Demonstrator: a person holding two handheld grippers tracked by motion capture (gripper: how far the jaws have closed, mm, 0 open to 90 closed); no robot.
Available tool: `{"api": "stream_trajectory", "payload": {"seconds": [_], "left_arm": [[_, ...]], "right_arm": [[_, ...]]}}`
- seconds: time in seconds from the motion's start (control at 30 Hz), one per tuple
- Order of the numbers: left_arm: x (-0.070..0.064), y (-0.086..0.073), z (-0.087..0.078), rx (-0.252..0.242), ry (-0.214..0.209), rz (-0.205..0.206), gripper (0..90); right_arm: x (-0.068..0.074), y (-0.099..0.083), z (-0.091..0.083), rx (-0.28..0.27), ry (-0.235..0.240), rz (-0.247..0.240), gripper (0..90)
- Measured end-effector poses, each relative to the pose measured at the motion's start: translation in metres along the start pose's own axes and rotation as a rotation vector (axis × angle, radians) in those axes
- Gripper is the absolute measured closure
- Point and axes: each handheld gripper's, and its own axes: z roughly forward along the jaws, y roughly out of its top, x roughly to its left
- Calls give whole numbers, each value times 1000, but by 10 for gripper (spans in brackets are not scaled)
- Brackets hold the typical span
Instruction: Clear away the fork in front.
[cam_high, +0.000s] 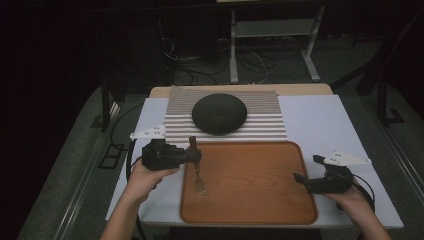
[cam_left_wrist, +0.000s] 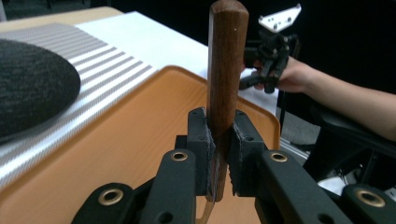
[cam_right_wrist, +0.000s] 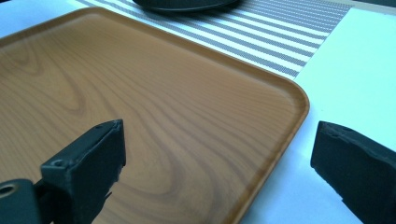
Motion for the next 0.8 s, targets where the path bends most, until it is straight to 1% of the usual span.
{"api": "stream_trajectory", "payload": {"seconds": [0.1, 0.23, 0.33, 0.4, 0.47, 0.5, 0.63, 0.8], "left_arm": [[1, -3, -2, 16, -2, -6, 802], [6, -7, 0, 33, 1, -19, 800], [11, -10, 4, 47, 9, -26, 799], [13, -12, 9, 62, 28, -27, 797], [17, -14, 12, 42, 19, -35, 797], [19, -14, 14, 38, 22, -36, 797], [28, -17, 21, 19, 68, -39, 779], [36, -22, 28, 17, 121, -35, 749]], "right_arm": [[0, -1, 0, 1, -5, -7, 31], [0, -1, 0, 2, -2, -4, 32], [1, 1, -1, -8, -1, -5, 31], [1, 1, -1, -12, 0, -3, 32], [0, 1, -1, -12, 0, -4, 32], [0, 1, -1, -10, -1, -3, 32], [-1, 1, -2, -14, -8, -3, 32], [-3, 2, -3, -26, -20, 4, 34]]}}
